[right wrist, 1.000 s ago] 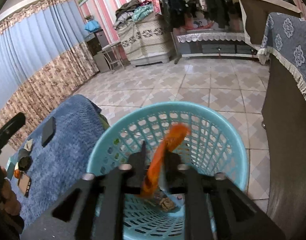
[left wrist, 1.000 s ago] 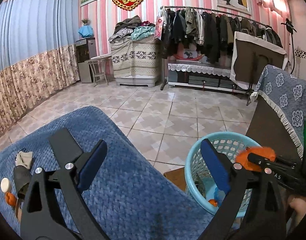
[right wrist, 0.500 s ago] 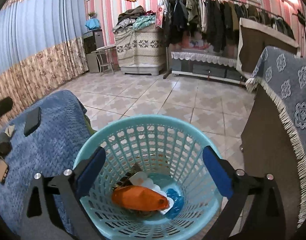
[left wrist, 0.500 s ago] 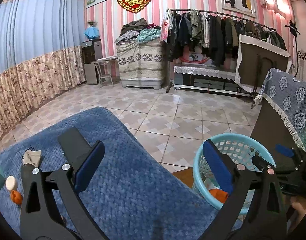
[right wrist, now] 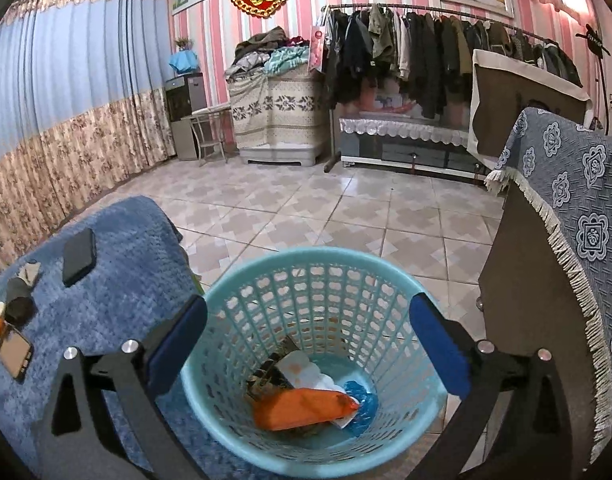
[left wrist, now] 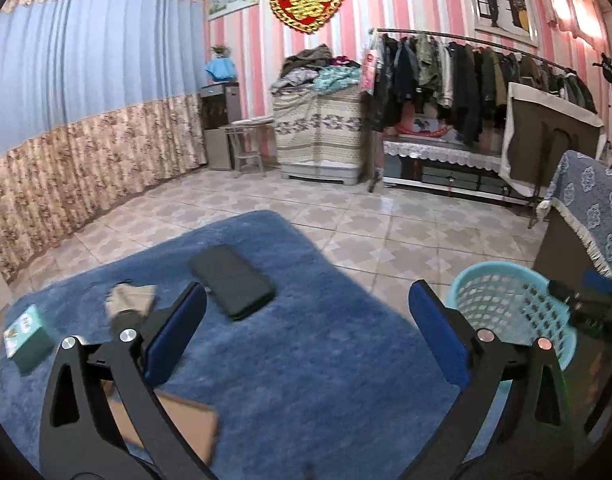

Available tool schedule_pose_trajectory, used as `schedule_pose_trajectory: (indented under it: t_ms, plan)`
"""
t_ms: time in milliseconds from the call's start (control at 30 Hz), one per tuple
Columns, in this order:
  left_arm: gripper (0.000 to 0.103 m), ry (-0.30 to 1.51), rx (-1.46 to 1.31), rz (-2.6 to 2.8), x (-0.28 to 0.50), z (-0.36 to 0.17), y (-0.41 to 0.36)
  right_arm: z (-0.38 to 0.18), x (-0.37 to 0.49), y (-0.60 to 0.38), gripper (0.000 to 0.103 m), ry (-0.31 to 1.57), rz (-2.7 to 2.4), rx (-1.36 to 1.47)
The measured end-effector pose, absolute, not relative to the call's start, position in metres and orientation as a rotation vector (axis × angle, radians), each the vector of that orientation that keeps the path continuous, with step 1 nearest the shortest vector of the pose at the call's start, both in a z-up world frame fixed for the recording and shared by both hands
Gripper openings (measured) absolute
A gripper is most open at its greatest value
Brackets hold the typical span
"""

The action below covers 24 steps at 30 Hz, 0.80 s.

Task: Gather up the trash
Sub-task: 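Withdraw both grippers from the basket back over the rug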

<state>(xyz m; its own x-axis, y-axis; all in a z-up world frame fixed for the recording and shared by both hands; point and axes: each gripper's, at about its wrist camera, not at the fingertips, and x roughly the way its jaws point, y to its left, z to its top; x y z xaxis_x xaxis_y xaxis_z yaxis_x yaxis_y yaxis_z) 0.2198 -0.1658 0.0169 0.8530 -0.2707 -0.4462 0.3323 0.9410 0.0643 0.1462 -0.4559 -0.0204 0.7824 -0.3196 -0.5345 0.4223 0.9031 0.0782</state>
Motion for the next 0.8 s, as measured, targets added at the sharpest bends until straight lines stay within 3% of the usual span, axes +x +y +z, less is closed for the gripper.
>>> schedule_pose_trajectory:
  t_ms: [500,800]
  plan:
    - [0.098,0.479,0.039,-0.133,0.193,0.018,-0.038,0.005,0.157,-0.367,0.099,0.485,-0.258,0.126]
    - [0.098,0.521,-0.015,-0.019,0.179,-0.005,0.032,-0.012,0.167,-0.313,0.099,0.509,-0.145,0.125]
